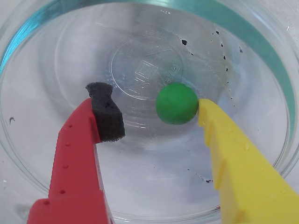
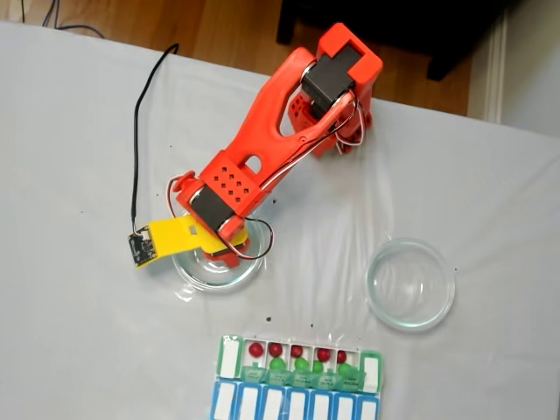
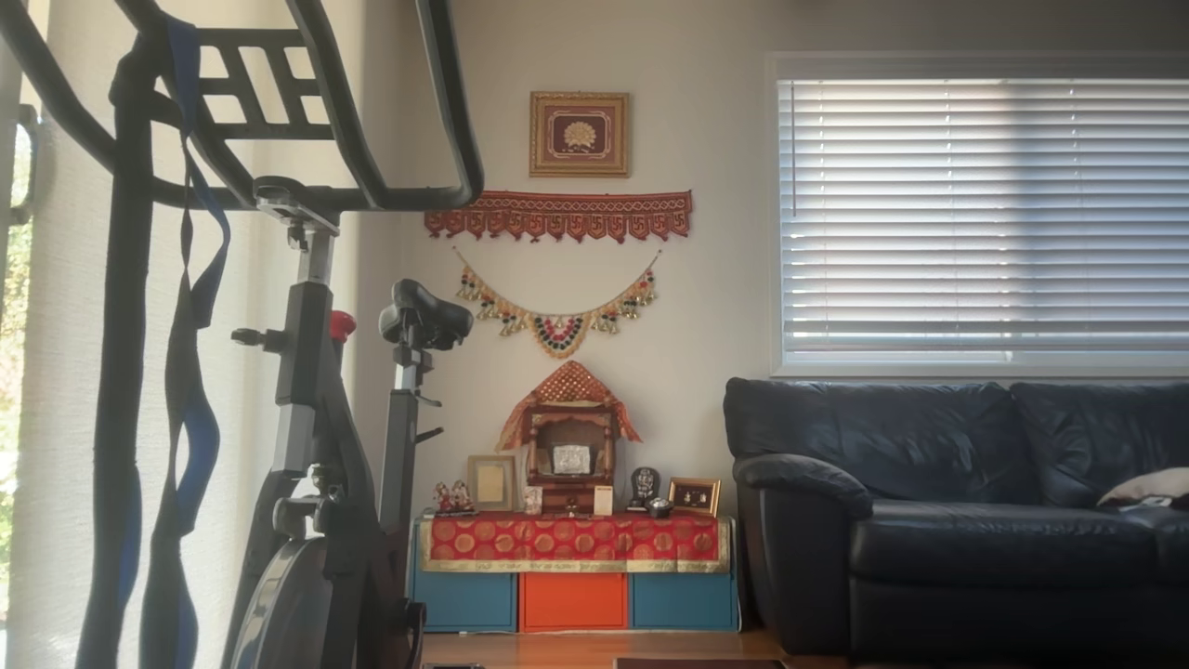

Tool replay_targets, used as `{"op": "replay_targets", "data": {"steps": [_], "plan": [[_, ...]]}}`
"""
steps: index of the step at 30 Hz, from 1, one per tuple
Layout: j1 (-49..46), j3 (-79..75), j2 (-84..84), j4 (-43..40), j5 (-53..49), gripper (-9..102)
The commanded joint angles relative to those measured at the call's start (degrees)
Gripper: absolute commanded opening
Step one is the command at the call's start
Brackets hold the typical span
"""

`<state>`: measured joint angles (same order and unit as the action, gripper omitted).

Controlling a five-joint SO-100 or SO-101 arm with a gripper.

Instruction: Sort medicines into box.

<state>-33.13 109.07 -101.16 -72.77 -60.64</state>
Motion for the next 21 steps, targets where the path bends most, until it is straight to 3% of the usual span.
{"op": "replay_targets", "data": {"steps": [1, 21], "plan": [[-0.62, 0.09, -5.01, 0.18, -0.18, 28], [-0.44, 2.02, -5.80, 1.85, 0.26, 21]]}}
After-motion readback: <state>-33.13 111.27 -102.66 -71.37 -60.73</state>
